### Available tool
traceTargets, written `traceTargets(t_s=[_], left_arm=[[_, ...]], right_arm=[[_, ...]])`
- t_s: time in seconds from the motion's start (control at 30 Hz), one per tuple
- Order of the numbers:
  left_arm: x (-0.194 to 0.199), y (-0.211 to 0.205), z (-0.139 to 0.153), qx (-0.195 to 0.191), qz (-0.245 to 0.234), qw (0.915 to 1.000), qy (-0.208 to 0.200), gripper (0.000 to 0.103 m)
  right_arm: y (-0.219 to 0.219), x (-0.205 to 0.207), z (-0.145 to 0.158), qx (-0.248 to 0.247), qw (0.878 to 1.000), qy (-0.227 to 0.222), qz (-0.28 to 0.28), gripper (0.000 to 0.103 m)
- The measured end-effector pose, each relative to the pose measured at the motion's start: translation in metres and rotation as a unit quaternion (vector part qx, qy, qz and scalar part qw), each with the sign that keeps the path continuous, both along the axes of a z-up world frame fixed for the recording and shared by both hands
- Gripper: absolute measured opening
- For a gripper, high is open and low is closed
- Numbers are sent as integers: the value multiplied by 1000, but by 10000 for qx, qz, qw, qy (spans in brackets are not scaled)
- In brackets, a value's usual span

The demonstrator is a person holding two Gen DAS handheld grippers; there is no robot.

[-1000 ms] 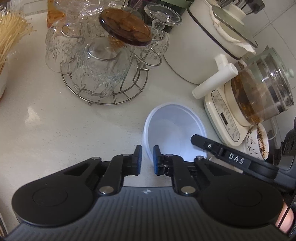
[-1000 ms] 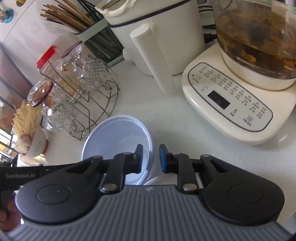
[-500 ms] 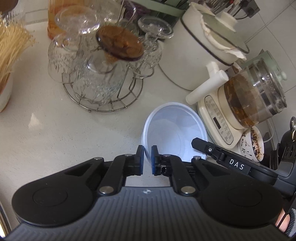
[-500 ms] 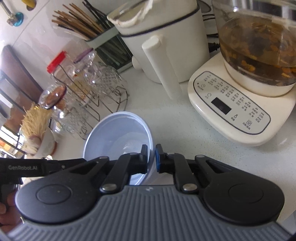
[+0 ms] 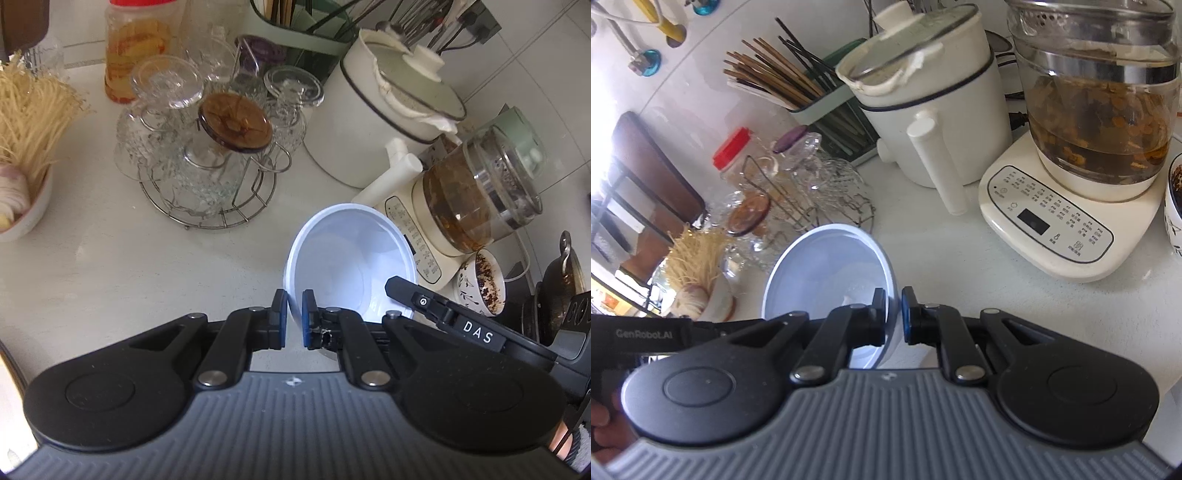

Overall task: Organize plates and bowls
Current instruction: 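Carry the second translucent bowl with both grippers and lower it into the first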

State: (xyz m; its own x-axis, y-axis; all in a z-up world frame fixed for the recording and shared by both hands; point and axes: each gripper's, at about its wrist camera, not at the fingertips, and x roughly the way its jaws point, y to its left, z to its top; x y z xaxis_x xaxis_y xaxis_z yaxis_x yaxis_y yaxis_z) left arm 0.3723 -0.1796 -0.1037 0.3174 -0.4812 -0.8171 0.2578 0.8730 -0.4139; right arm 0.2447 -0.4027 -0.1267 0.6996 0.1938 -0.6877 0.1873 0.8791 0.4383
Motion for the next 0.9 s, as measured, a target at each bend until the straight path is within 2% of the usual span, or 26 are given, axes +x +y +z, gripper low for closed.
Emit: traceTargets(t_s=[0.63, 0.7, 0.9], left_arm=[[-40, 67, 33, -200, 52, 9991, -375, 9], [-46, 78, 35, -225, 103, 9989, -394, 9], [-57, 112, 34, -218, 344, 9987, -322, 9]], right_arm=[[58, -32, 36, 0, 9993, -298, 243, 11], [69, -34, 39, -100, 9990, -325, 305, 11], [95, -32, 38, 8, 9984, -293, 492, 11]])
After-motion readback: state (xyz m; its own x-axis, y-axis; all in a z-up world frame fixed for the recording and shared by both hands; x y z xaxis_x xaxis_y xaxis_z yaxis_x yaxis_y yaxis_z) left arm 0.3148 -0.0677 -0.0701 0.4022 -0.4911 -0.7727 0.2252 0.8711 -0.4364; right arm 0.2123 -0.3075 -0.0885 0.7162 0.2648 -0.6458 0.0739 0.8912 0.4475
